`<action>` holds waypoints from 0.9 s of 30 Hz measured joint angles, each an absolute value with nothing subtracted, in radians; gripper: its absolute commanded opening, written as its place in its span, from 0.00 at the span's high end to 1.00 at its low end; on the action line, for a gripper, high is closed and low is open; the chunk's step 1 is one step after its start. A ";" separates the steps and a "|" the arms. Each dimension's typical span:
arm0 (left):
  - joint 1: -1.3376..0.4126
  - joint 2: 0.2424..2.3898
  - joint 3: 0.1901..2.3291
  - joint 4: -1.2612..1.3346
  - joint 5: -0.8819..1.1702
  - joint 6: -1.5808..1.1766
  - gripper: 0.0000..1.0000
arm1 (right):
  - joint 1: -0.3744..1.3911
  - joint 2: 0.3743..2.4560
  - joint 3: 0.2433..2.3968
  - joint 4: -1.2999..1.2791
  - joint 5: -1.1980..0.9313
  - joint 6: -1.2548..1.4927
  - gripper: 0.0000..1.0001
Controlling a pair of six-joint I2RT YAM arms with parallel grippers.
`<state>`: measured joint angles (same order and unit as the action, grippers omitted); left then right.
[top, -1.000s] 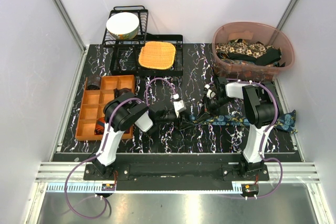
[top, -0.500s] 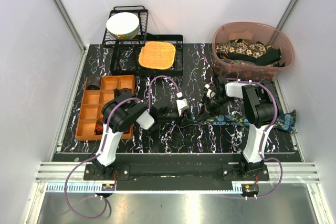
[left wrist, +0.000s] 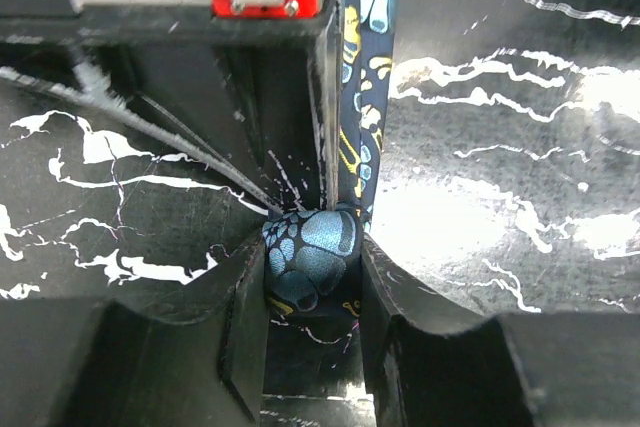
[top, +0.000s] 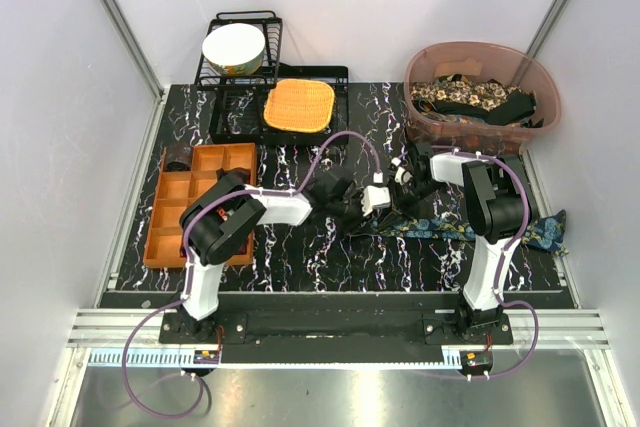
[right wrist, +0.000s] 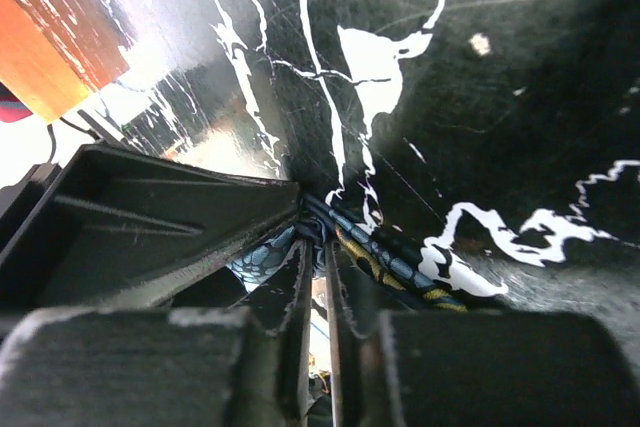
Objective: Roll the ties
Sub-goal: Roll the tie at the center of the board.
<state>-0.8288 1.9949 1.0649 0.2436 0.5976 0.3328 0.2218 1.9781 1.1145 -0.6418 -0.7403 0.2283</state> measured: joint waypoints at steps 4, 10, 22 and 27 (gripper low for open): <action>-0.844 1.998 1.155 0.062 0.544 0.404 0.99 | 0.223 1.978 1.128 -0.661 -0.728 0.221 0.76; -0.855 2.005 1.217 -0.067 0.497 0.475 0.99 | 0.220 1.969 1.143 -0.689 -0.716 0.200 0.64; -0.865 2.021 1.290 -0.196 0.448 0.531 0.99 | 0.163 1.911 1.094 -0.652 -0.826 0.178 0.57; -0.870 2.025 1.304 -0.218 0.438 0.542 0.99 | 0.171 1.910 1.073 -0.587 -0.883 0.211 0.60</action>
